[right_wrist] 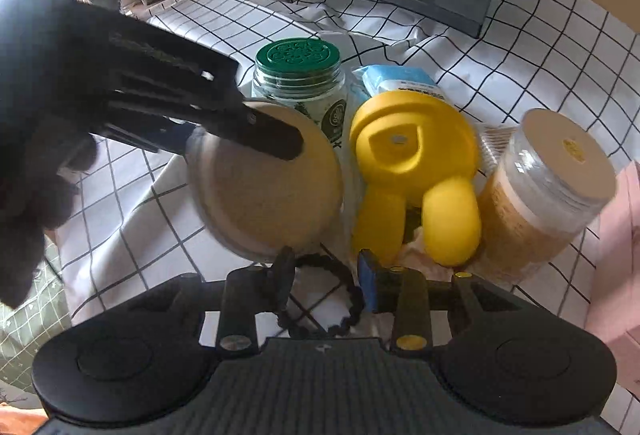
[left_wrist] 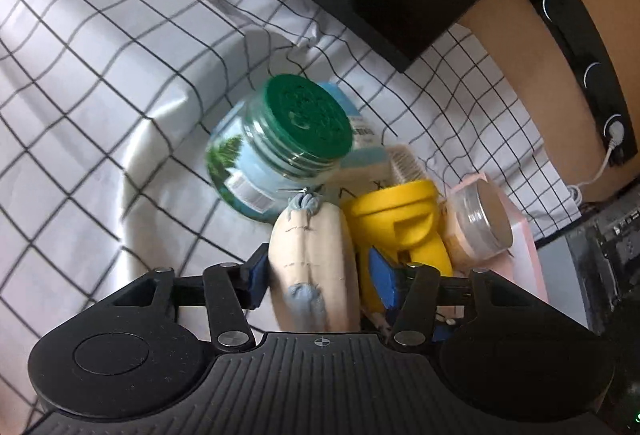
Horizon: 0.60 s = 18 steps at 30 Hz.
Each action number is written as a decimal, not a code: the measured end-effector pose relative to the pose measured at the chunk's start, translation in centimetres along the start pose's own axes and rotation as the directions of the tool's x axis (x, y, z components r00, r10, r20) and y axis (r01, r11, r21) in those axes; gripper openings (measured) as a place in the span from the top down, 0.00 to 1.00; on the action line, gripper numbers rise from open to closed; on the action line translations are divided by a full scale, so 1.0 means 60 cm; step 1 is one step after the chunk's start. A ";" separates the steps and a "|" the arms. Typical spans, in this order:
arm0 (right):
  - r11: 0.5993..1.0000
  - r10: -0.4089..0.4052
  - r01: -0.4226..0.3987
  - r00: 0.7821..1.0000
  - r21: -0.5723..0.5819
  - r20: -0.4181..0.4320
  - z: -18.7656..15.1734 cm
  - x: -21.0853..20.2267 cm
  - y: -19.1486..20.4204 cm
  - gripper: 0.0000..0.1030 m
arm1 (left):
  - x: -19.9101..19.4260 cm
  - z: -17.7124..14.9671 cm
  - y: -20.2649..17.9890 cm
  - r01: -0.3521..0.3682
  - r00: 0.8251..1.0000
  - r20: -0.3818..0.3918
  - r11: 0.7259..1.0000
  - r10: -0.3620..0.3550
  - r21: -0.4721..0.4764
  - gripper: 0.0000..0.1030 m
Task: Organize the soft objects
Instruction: 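Grasp the beige round compact with the left tool, then grasp the black hair tie with the right tool while the left tool holds the compact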
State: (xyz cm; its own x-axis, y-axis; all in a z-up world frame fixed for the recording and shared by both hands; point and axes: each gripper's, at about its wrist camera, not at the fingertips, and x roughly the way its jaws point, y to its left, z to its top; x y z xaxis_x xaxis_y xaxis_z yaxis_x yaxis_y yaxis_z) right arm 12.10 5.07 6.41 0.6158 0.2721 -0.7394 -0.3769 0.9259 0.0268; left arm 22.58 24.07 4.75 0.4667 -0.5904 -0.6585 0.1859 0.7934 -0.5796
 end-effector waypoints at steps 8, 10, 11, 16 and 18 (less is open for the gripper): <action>0.998 -0.064 0.065 0.995 -0.011 0.071 -0.056 -0.096 -0.032 0.33 | -0.013 -0.018 -0.031 -0.062 0.998 0.022 0.994 0.060 0.093 0.56; 0.996 -0.093 0.094 0.994 -0.011 0.050 -0.075 -0.103 -0.044 0.33 | -0.027 -0.021 -0.036 -0.091 0.996 0.033 0.990 0.088 0.110 0.58; 0.995 -0.100 0.100 0.994 -0.003 0.040 -0.083 -0.105 -0.051 0.33 | -0.035 -0.022 -0.040 -0.108 0.994 0.043 0.986 0.104 0.127 0.58; 0.998 -0.055 0.054 0.998 0.033 0.025 -0.093 -0.100 -0.056 0.33 | -0.066 -0.038 -0.061 -0.242 0.970 0.077 0.940 0.230 0.241 0.58; 1.000 -0.018 0.018 0.999 0.013 0.034 -0.084 -0.093 -0.042 0.34 | -0.067 -0.043 -0.067 -0.259 0.966 0.070 0.926 0.249 0.274 0.57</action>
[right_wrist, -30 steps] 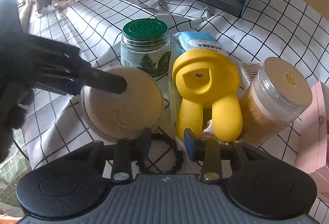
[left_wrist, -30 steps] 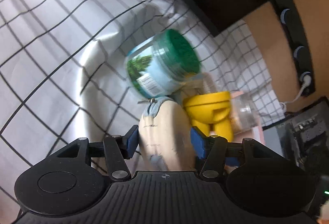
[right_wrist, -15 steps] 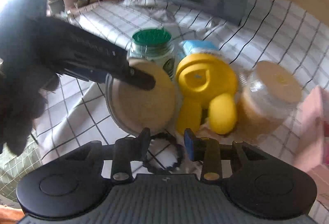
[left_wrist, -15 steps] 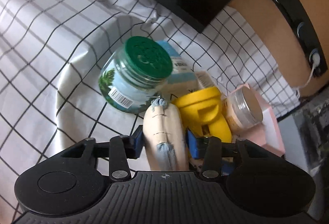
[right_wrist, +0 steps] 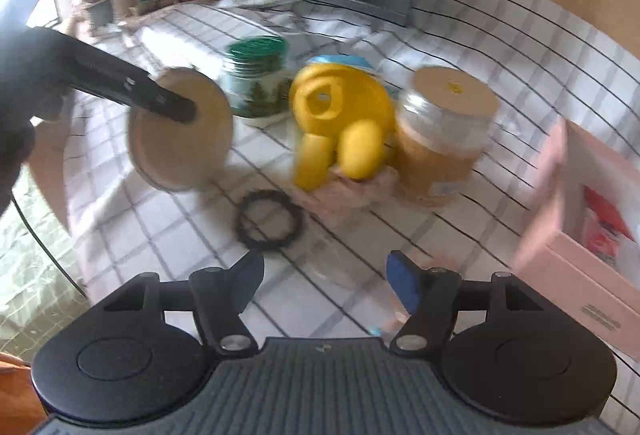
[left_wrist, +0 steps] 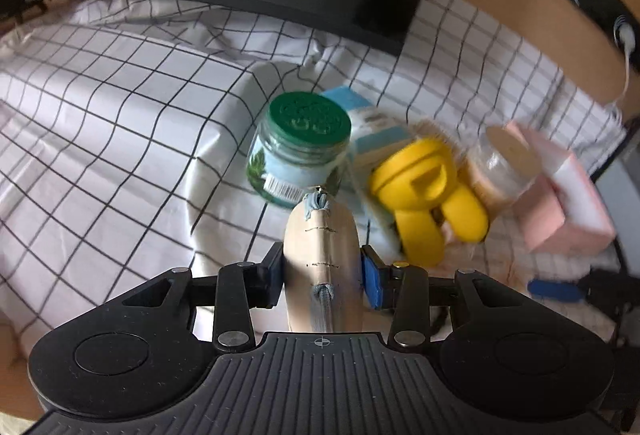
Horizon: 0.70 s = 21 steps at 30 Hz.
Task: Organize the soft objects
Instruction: 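Grasp the black hair tie with the right tool while the left tool holds the compact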
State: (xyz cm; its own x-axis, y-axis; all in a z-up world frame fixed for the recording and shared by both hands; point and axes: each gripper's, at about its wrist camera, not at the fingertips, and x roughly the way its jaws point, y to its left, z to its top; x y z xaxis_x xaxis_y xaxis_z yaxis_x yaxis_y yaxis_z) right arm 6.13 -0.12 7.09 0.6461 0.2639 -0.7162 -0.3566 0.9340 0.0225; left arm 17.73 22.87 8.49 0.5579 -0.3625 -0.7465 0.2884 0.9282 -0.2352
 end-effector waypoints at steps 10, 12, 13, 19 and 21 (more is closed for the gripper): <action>0.993 0.085 -0.090 0.994 -0.073 -0.074 0.044 0.114 0.068 0.67 | -0.001 -0.011 0.023 0.043 0.999 0.000 0.996 -0.043 -0.072 0.58; 0.992 0.084 -0.091 0.993 -0.087 -0.084 0.050 0.118 0.072 0.77 | 0.000 -0.010 0.029 0.052 0.999 -0.001 0.994 -0.052 -0.097 0.58; 0.990 0.090 -0.099 0.992 -0.098 -0.094 0.052 0.118 0.074 0.86 | 0.001 -0.009 0.031 0.055 0.998 -0.003 0.993 -0.056 -0.108 0.58; 0.989 0.119 -0.127 0.986 -0.072 -0.114 0.053 0.079 0.062 0.94 | -0.002 -0.011 0.023 0.046 0.999 0.001 0.993 -0.046 -0.108 0.58; 0.990 0.133 -0.137 0.987 -0.045 -0.095 0.053 0.048 0.047 0.94 | -0.008 -0.016 0.011 0.063 0.998 -0.005 0.994 -0.064 -0.089 0.58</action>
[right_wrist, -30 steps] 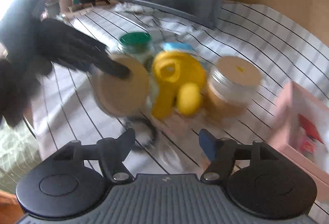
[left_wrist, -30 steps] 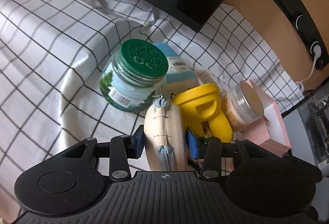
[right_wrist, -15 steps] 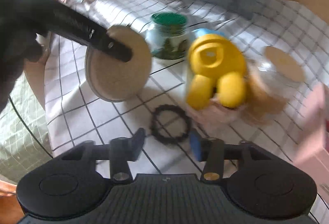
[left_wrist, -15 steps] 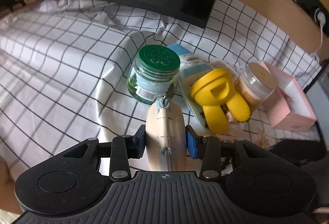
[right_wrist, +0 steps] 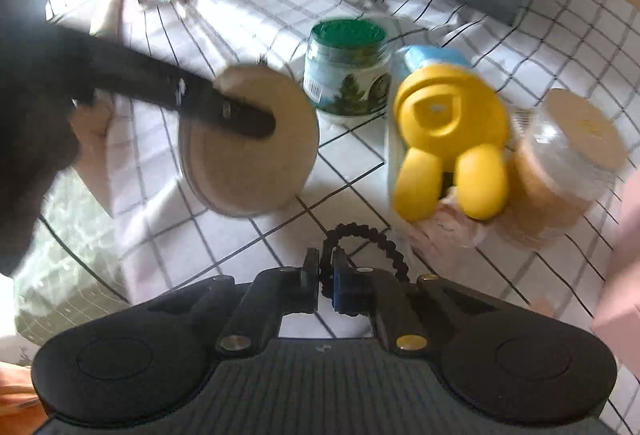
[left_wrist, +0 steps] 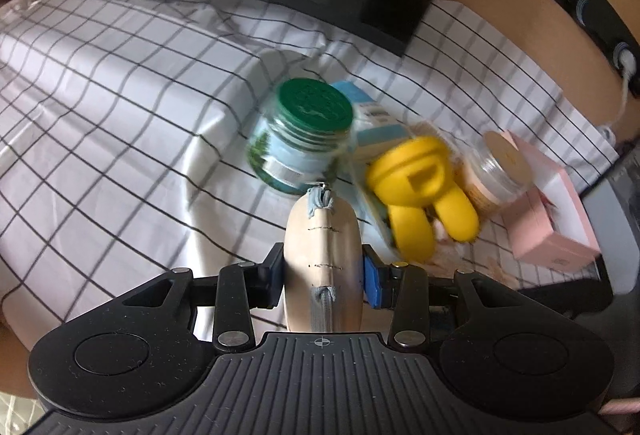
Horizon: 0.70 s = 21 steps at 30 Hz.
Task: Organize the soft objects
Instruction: 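Grasp the black hair tie with the right tool while the left tool holds the compact, then lower compact and hair tie into the pink box, opening both tools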
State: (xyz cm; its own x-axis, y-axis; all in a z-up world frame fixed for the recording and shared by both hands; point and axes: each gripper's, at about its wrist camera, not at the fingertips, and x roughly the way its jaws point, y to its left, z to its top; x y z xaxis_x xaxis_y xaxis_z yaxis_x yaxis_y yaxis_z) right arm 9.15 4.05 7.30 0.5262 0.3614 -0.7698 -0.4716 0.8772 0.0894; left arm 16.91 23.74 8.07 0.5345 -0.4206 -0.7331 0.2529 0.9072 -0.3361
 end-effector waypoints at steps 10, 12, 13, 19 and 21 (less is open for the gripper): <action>0.976 -0.157 0.150 0.987 0.155 0.031 -0.097 -0.166 -0.097 0.94 | 0.002 -0.045 -0.133 0.216 0.970 -0.142 0.967 -0.197 0.133 0.58; 0.961 -0.204 0.195 0.979 0.194 0.028 -0.119 -0.196 -0.120 0.94 | 0.011 -0.055 -0.174 0.273 0.952 -0.187 0.948 -0.242 0.163 0.58; 0.953 -0.227 0.216 0.973 0.211 0.029 -0.128 -0.210 -0.130 0.94 | 0.014 -0.060 -0.192 0.296 0.944 -0.204 0.938 -0.259 0.179 0.58; 0.886 -0.381 0.348 0.923 0.307 0.054 -0.181 -0.306 -0.187 0.94 | 0.021 -0.068 -0.320 0.424 0.899 -0.250 0.859 -0.360 0.289 0.58; 0.866 -0.421 0.376 0.904 0.330 0.075 -0.195 -0.339 -0.202 0.94 | 0.018 -0.060 -0.357 0.448 0.891 -0.243 0.831 -0.384 0.328 0.58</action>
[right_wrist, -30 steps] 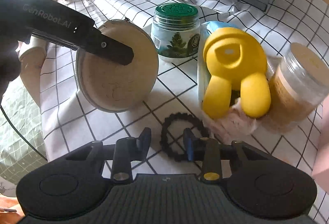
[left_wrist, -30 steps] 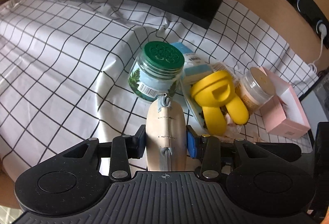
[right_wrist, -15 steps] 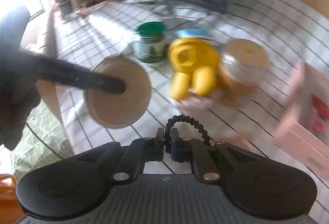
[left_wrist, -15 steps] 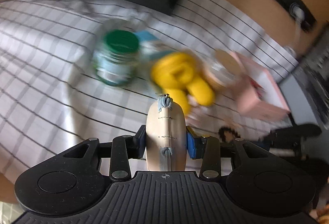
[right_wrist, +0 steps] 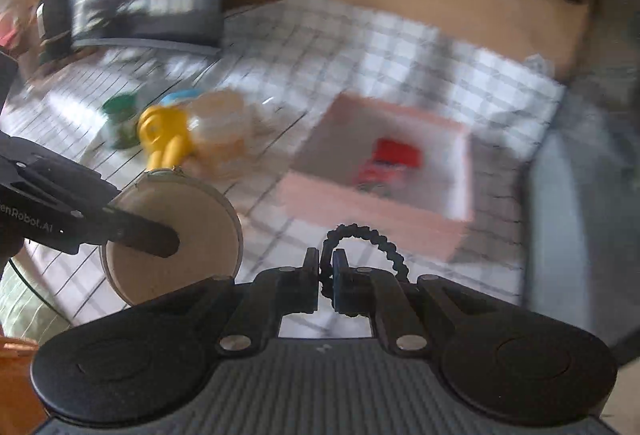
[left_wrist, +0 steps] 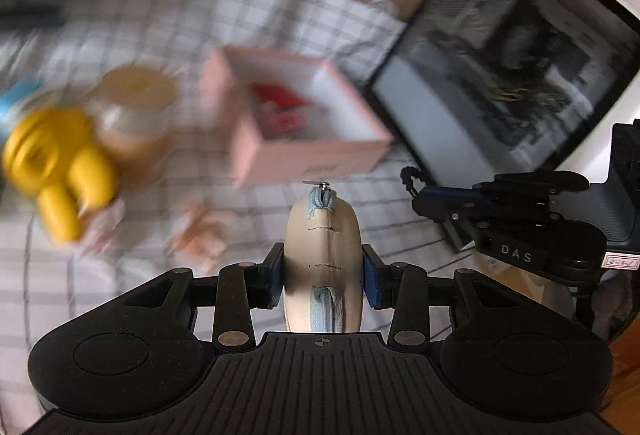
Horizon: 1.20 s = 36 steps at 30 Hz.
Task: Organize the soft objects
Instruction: 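Lower compact and hair tie into the pink box, opening both tools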
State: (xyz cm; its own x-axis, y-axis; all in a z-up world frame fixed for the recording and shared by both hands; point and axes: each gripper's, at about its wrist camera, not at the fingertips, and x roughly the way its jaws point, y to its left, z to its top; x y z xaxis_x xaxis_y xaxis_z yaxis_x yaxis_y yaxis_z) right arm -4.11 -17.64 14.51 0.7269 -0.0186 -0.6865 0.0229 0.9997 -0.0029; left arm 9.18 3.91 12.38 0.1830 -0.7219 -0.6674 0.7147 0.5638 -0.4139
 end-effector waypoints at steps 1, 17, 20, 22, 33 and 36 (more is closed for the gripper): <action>1.000 -0.014 0.014 1.000 0.011 0.021 0.003 -0.010 -0.012 0.94 | 0.004 0.010 -0.013 0.007 1.000 0.009 1.000 -0.007 0.021 0.58; 0.989 -0.145 0.137 0.947 0.047 0.285 0.145 -0.019 -0.089 0.93 | 0.042 0.286 -0.018 0.003 0.975 0.222 0.998 -0.018 0.068 0.58; 0.987 -0.161 0.149 0.945 0.063 0.284 0.169 0.019 -0.095 0.93 | 0.072 0.330 -0.018 0.000 0.977 0.212 0.998 -0.014 0.066 0.58; 0.986 -0.162 0.144 0.945 0.082 0.284 0.179 0.045 -0.104 0.93 | 0.091 0.355 -0.015 0.011 0.978 0.206 0.998 -0.022 0.054 0.58; 0.990 -0.111 0.099 0.986 0.099 0.125 0.089 0.131 -0.114 0.41 | 0.276 0.325 0.097 -0.085 0.996 0.015 0.986 0.088 -0.142 0.59; 0.991 -0.089 0.080 0.993 0.104 0.083 0.070 0.140 -0.113 0.39 | 0.237 0.304 0.116 -0.098 0.990 0.078 0.974 0.116 -0.204 0.59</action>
State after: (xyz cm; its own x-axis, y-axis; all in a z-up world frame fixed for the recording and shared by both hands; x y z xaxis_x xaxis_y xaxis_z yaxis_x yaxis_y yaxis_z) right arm 4.74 -24.66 11.81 0.7767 -0.1085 -0.6204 0.1525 0.9881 0.0181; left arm 29.05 -9.77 11.31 0.3165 -0.6809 -0.6604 0.5407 0.7015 -0.4642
